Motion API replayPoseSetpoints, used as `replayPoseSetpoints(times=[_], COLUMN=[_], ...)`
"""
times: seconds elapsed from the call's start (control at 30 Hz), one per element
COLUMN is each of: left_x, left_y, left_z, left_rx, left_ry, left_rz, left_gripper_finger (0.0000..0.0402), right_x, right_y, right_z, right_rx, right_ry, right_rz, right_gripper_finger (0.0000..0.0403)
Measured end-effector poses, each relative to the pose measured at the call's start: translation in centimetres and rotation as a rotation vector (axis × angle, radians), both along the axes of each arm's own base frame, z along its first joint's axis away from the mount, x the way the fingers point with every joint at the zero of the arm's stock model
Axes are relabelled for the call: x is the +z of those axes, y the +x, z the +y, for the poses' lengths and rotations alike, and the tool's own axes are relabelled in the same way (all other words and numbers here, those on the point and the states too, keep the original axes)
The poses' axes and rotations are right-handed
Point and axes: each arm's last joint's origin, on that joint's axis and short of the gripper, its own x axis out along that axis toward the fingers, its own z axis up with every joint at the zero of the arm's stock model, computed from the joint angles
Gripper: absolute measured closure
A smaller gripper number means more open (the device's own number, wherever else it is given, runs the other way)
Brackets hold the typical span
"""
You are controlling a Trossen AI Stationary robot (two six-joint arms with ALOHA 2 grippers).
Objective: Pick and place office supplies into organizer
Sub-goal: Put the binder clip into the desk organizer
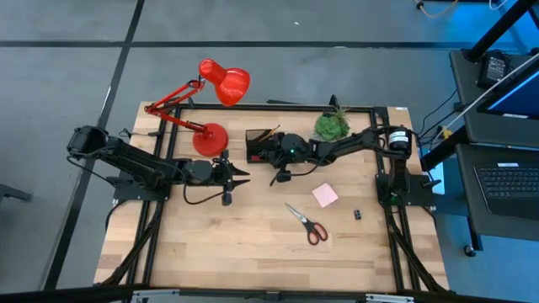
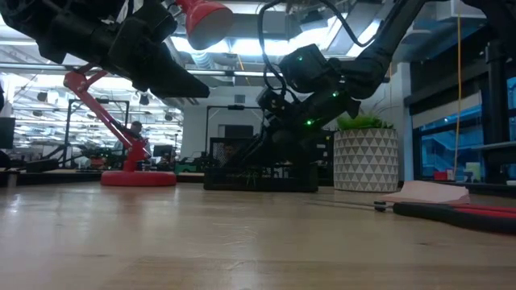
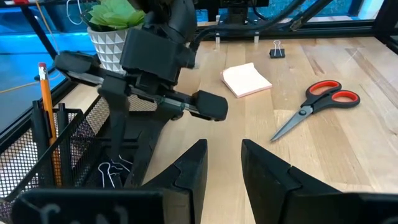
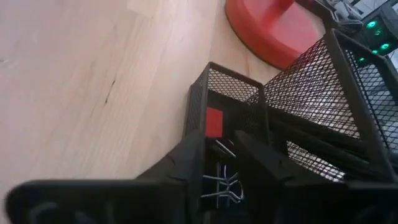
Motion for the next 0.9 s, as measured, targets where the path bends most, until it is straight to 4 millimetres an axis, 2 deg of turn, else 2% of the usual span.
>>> replayPoseSetpoints(times=[0.13, 0.33, 0.6, 0.8, 0.9], left_x=[0.0, 0.0, 0.0, 0.0, 0.0], left_y=[0.0, 0.0, 0.0, 0.0, 0.0], left_z=[0.0, 0.0, 0.0, 0.0, 0.0], left_rx=[0.000, 0.000, 0.000, 0.000, 0.000], left_ry=[0.000, 0.000, 0.000, 0.000, -0.001], left_rz=[0.000, 0.000, 0.001, 0.001, 0.001], left_gripper_finger=[0.0309, 0.0309, 0.0309, 0.0309, 0.0309], right_x=[1.2, 4.7, 9.0, 11.3, 12.0], right_y=[-0.2, -1.8, -7.0, -11.4, -13.2], right_z=[0.3, 2.2, 6.4, 8.8, 9.7], right_rx=[-0.040, -0.126, -0.158, -0.284, -0.434], right_ry=[-0.021, -0.032, 0.139, 0.360, 0.506], right_rz=[-0.001, 0.066, 0.292, 0.416, 0.456], right_gripper_finger=[0.0251, 0.0210, 0.0204, 0.0204, 0.0204])
